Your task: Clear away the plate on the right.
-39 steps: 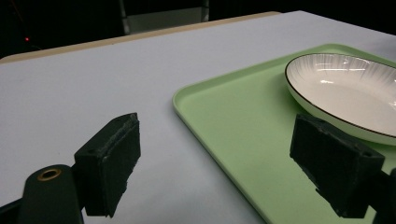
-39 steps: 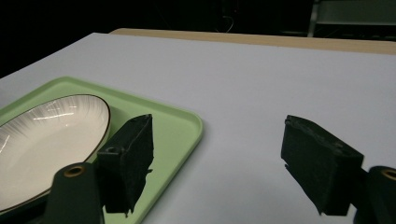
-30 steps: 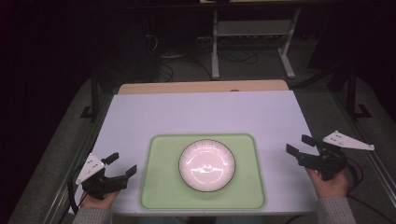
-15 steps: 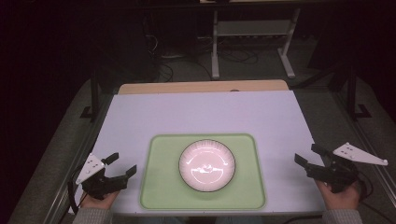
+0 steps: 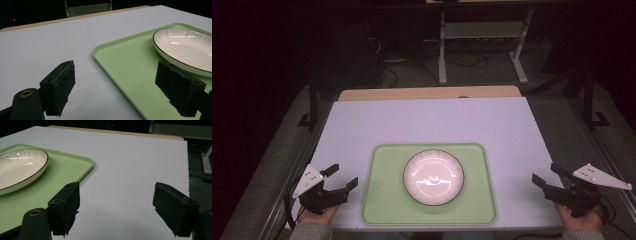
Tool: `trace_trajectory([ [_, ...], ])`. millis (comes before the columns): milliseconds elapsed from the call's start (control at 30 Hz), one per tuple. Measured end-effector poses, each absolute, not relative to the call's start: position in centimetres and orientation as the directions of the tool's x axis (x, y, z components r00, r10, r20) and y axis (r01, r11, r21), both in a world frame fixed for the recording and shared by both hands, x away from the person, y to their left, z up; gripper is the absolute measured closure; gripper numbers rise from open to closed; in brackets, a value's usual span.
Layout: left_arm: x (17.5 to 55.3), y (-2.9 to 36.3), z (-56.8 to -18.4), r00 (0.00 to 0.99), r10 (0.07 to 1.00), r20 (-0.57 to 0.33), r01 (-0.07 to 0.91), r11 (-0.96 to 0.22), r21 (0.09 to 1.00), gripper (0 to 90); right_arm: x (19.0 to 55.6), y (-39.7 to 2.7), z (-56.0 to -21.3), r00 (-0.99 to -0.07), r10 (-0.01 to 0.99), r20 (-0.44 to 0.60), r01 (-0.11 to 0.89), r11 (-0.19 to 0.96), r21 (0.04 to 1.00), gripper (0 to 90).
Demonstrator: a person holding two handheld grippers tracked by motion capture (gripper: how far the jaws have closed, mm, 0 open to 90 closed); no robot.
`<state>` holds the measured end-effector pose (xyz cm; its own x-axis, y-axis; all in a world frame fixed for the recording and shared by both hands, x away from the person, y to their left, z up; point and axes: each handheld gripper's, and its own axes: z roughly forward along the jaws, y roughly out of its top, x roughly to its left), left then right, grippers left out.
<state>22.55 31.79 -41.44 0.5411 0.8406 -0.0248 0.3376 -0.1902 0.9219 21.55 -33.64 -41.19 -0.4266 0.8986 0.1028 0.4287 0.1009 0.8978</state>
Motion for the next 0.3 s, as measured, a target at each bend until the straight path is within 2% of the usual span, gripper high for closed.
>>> trace_trajectory([
  [300,22.59,32.15,-41.4,0.537,0.843,-0.027,0.336,-0.184,0.924,15.9,21.52,-33.42,-41.21,-0.414,0.905,0.093,0.429,0.105,0.897,21.1],
])
